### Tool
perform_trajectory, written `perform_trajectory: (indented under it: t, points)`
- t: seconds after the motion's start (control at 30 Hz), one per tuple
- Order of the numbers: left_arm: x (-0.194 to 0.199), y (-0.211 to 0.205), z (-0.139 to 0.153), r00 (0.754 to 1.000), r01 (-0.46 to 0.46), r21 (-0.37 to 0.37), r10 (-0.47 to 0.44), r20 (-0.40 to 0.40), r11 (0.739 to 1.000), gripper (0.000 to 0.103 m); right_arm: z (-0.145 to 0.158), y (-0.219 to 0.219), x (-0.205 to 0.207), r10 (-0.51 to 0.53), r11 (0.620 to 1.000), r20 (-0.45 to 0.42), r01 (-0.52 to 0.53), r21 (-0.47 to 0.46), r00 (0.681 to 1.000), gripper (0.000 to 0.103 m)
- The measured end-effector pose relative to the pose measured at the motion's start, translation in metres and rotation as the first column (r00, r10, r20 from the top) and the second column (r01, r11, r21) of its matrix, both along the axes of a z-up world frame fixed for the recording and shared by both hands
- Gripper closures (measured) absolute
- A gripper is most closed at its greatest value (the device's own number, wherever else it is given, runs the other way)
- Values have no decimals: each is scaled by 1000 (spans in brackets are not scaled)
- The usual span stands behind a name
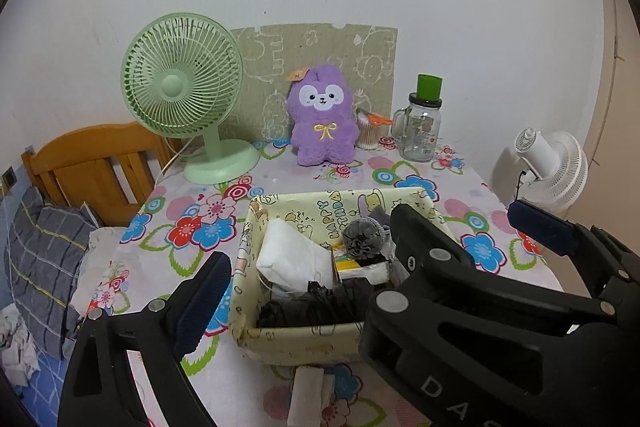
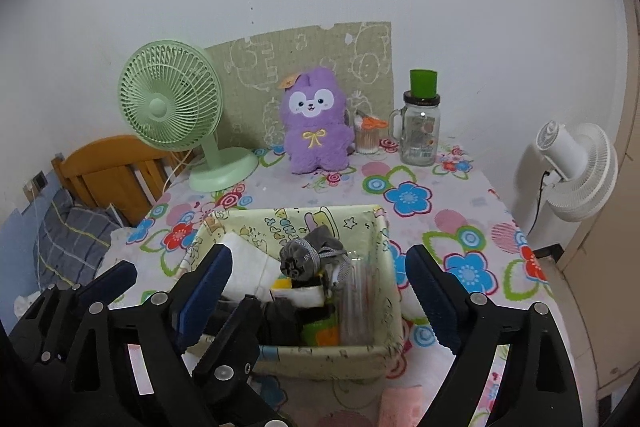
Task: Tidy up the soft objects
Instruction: 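Withdraw both open grippers from the box toward the remaining items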
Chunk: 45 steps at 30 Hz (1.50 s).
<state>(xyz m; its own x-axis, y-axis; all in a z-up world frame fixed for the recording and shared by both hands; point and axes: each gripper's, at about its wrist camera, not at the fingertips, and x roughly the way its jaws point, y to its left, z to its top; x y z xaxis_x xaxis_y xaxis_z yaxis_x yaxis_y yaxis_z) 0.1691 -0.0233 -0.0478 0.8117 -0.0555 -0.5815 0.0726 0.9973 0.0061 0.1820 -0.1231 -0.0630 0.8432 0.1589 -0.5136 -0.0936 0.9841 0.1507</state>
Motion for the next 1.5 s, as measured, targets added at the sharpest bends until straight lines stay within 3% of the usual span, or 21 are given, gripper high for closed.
perform_trajectory:
  t: [0.3, 0.6, 1.17, 1.5]
  points:
    - [-30, -3, 7, 999, -15, 17, 15, 35, 1000, 7, 10, -2, -34, -29, 998, 52, 32, -47, 998, 4]
    - [-56, -6, 10, 998, -12, 18, 11, 67, 1000, 2, 12, -5, -65, -20, 998, 75, 24, -55, 997, 3]
    - [-97, -9, -12, 998, 5, 9, -6, 67, 1000, 0, -5, -6, -110, -19, 994, 100, 30, -107, 995, 0]
    - [-103, -10, -29, 999, 16, 6, -16, 50, 1000, 0, -23, -4, -116, 6, 993, 77, 3, -116, 997, 0]
